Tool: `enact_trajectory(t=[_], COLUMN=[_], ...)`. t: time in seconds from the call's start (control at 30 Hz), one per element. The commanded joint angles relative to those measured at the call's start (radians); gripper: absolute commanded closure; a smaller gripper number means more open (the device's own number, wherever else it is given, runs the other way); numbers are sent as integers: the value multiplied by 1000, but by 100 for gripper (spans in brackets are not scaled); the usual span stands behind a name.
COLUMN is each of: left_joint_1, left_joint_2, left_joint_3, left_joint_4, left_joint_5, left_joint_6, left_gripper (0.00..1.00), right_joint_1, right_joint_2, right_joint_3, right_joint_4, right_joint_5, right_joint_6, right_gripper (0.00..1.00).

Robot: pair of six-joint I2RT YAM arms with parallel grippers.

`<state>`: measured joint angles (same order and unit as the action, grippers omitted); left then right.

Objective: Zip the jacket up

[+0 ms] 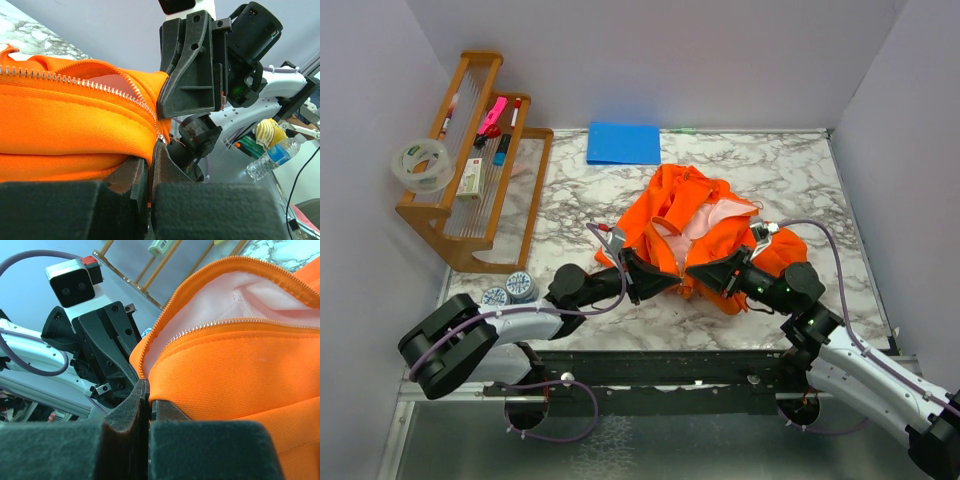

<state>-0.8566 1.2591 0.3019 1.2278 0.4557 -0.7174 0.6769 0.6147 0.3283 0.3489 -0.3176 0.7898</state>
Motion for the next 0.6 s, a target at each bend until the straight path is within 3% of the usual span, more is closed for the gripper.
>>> enact_trajectory(t=[0.0,0.57], left_joint_1=[-17,-40], left_joint_2=[31,45], left_joint_3=[23,23], left_joint_4=[-36,-49], left_joint_5=[70,103], left_joint_6=[-8,-11], left_gripper=[100,100], right_joint_1=[0,0], right_joint_2=[-1,-12], right_joint_3=[16,31], right_joint_4=[39,-102], right_joint_5=[67,185], right_joint_6=[25,11], right_gripper=[100,100])
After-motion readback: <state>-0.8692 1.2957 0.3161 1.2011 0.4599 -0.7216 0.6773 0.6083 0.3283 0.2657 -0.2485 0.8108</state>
